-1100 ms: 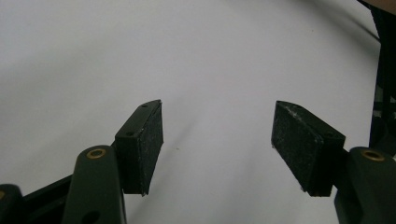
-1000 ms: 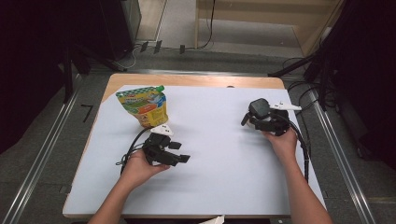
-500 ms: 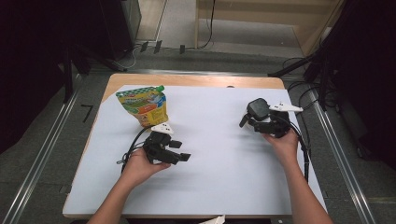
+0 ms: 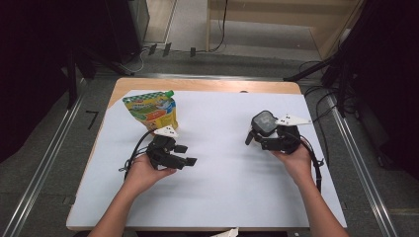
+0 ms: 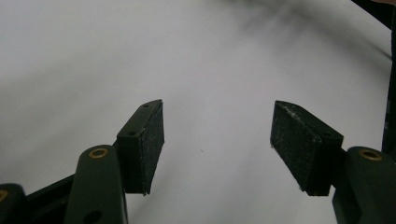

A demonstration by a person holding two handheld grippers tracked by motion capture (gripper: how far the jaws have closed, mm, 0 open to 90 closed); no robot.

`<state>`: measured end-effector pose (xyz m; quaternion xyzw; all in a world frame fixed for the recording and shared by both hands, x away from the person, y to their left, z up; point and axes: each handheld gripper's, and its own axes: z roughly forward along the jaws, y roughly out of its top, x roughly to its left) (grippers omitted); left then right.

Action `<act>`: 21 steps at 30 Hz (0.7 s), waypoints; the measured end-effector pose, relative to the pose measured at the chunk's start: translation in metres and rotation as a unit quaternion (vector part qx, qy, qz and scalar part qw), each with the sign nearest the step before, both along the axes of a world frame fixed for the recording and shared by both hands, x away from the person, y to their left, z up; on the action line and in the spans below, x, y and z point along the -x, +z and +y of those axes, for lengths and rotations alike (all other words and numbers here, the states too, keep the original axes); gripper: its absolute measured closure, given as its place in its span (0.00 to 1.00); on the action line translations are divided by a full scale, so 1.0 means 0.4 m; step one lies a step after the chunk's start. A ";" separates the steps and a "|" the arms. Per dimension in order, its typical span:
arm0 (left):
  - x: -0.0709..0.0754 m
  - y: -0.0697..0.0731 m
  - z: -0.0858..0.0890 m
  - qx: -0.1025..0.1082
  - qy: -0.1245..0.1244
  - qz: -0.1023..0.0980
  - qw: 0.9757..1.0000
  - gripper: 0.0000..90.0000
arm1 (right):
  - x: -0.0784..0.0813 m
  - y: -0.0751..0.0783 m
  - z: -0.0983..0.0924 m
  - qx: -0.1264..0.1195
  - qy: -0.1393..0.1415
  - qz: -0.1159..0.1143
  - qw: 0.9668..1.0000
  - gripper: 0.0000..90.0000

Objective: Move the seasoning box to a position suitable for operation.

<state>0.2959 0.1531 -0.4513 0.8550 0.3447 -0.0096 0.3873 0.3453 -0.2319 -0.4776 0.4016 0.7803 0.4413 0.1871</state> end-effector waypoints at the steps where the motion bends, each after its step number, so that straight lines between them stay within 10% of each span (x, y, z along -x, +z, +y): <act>1: -0.001 0.000 0.000 0.000 0.001 -0.001 1.000 0.40 | 0.003 0.000 0.006 0.000 0.005 0.002 1.000 0.17; 21: -0.007 0.000 -0.001 -0.003 -0.001 -0.004 1.000 0.41 | 0.049 -0.049 0.192 -0.005 0.099 0.021 0.995 0.17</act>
